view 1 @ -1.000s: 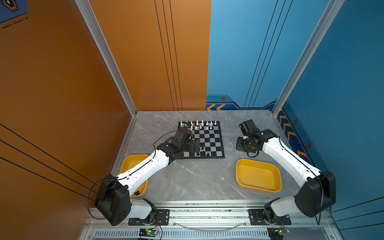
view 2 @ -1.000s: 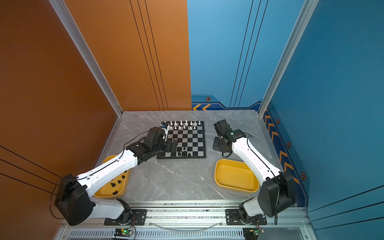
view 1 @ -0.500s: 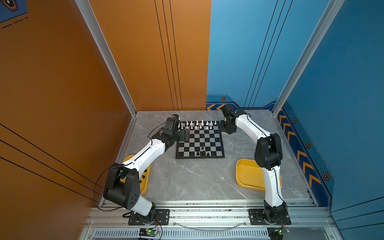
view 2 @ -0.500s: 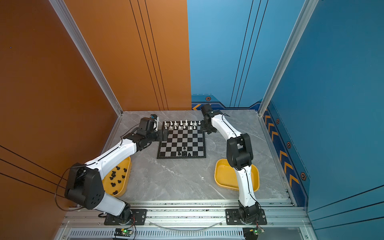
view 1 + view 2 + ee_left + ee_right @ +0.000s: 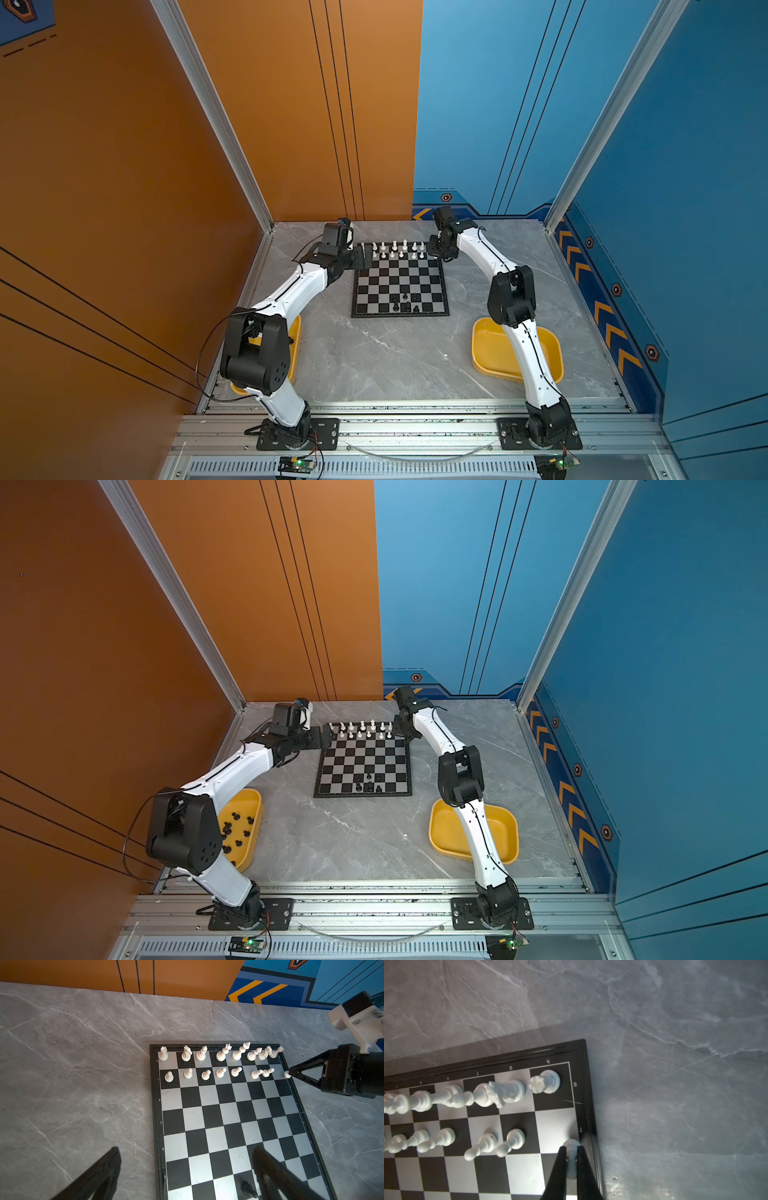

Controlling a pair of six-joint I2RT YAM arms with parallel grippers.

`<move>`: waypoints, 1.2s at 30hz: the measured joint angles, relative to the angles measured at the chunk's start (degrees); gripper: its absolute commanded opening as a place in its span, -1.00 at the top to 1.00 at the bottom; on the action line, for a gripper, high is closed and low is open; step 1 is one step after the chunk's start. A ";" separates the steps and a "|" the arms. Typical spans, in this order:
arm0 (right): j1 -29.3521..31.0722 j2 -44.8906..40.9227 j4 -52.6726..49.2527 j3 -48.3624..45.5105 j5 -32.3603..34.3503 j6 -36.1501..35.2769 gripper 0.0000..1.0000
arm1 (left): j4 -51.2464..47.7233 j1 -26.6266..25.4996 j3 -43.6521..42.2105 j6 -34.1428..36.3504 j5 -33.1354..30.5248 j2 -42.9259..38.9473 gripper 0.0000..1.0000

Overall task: Set up the chess pieces on the board
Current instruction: 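Lower the white pawn onto the pawn-row square nearest the board edge, then open the right gripper and lift it while the left arm swings to the black-piece tray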

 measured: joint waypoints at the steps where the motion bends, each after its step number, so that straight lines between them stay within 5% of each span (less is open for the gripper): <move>1: 0.00 0.59 0.04 0.63 -0.15 0.09 0.85 | -0.02 0.22 0.00 0.00 0.20 0.00 -1.00; 9: 0.00 1.90 0.09 2.60 -1.60 0.46 0.79 | -0.02 0.79 0.00 0.00 0.57 0.00 -0.99; 16: 0.00 2.47 0.07 3.10 -2.21 0.81 0.40 | -0.02 1.05 0.00 -0.02 0.83 0.00 -0.99; 36: 0.00 0.83 -0.15 3.63 -1.92 -0.90 -0.12 | -0.04 2.05 -0.42 0.24 1.07 -1.97 -0.99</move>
